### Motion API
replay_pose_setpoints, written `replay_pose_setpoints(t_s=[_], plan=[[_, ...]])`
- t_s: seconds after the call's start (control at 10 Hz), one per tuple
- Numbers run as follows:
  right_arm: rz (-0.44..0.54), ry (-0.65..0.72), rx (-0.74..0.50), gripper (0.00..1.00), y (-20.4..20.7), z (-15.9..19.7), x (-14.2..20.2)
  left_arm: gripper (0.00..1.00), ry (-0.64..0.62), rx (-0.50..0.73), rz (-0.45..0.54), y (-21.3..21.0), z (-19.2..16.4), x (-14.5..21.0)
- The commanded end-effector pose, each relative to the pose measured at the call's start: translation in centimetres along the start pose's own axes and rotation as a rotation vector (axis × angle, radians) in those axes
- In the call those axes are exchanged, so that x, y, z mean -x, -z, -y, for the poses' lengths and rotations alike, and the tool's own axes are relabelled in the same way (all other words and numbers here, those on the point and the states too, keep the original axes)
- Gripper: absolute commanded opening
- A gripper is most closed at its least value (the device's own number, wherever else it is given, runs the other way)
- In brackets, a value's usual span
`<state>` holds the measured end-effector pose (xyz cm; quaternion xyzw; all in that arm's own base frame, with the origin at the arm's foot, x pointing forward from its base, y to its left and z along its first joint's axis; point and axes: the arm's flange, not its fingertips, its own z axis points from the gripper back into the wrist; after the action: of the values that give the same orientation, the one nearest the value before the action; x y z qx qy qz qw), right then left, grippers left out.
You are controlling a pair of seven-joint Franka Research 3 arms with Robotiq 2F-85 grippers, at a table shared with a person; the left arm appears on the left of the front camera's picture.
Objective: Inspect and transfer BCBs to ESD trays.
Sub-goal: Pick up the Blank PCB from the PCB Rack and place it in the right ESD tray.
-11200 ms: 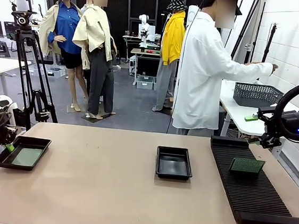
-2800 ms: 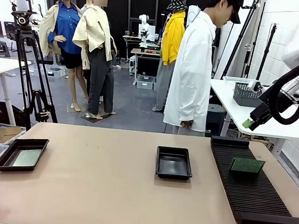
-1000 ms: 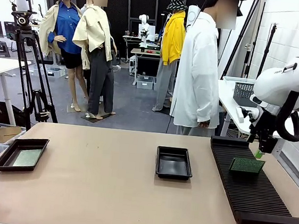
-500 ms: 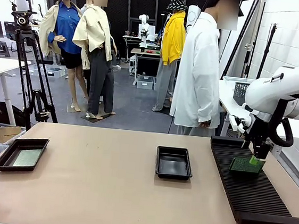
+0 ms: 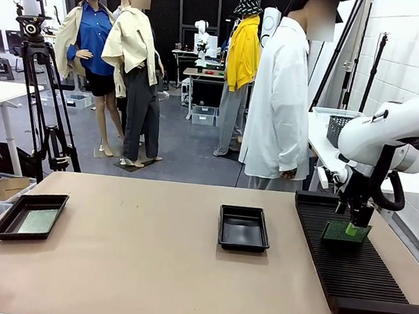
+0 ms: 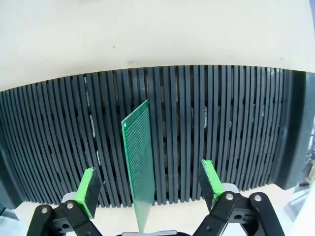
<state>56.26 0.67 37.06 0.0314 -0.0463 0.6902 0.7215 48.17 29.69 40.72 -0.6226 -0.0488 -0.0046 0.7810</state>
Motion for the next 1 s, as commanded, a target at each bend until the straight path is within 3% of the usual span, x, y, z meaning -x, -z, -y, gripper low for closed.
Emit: replay_pose_setpoints(t_s=[0.0, 0.5, 0.6, 0.9], plan=[[-0.039, 0.014, 0.007, 1.0, 0.39, 0.69, -0.17, 1.0, 0.004, -0.001, 0.001, -0.02, 0.22, 0.0], [-0.057, 0.007, 0.004, 0.97, 0.6, 0.93, 0.09, 1.0, 0.004, -0.001, 0.001, -0.02, 0.22, 0.0], [-0.057, 0.005, 0.004, 0.9, 0.56, 0.97, 0.09, 1.0, 0.004, -0.001, 0.001, -0.02, 0.22, 0.0], [-0.061, 0.001, -0.01, 0.45, 0.64, 1.0, 0.12, 1.0, 0.004, -0.001, 0.001, -0.02, 0.22, 0.0]])
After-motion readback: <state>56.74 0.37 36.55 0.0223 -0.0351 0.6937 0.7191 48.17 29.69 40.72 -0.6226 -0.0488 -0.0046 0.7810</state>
